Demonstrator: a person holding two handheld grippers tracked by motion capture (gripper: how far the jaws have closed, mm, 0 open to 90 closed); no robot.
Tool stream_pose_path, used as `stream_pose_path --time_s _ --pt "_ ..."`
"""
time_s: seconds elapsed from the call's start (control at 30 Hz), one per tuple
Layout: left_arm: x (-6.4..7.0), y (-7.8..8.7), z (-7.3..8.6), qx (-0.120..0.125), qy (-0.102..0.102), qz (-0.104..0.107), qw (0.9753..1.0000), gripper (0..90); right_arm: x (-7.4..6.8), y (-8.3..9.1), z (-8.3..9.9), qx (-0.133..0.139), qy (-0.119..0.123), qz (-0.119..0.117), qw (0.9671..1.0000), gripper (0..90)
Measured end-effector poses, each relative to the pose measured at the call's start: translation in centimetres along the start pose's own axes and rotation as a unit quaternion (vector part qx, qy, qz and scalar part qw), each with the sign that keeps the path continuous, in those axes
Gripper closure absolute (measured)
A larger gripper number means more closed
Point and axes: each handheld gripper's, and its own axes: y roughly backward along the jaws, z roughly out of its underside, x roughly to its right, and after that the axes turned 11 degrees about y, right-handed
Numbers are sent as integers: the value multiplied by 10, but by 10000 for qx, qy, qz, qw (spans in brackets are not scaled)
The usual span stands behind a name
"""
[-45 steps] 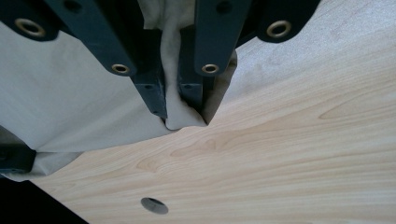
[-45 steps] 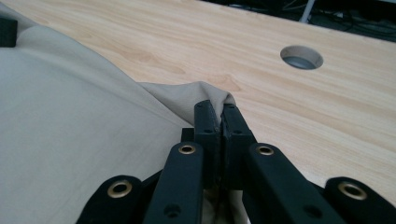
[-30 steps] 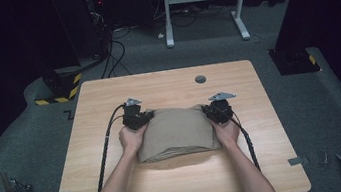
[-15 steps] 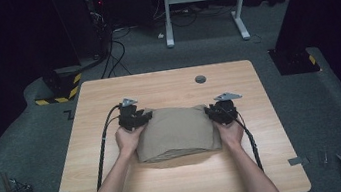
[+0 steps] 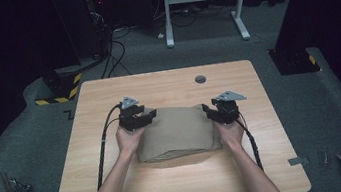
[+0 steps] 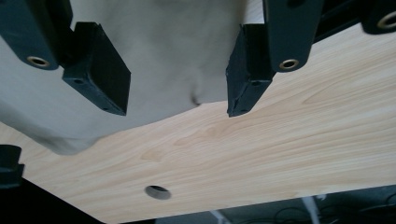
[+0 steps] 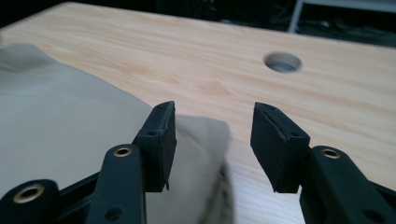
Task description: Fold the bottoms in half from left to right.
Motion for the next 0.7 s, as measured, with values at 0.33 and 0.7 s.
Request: stream_pose_path --time_s 0.33,0.7 --pt "7 -33 19 -563 -121 122 9983 364 -11 -44 0 -530 -17 -691 9962 509" --pt "3 -28 25 -651 -311 -27 9974 349 8 -54 20 -1103 -216 -307 9932 457"
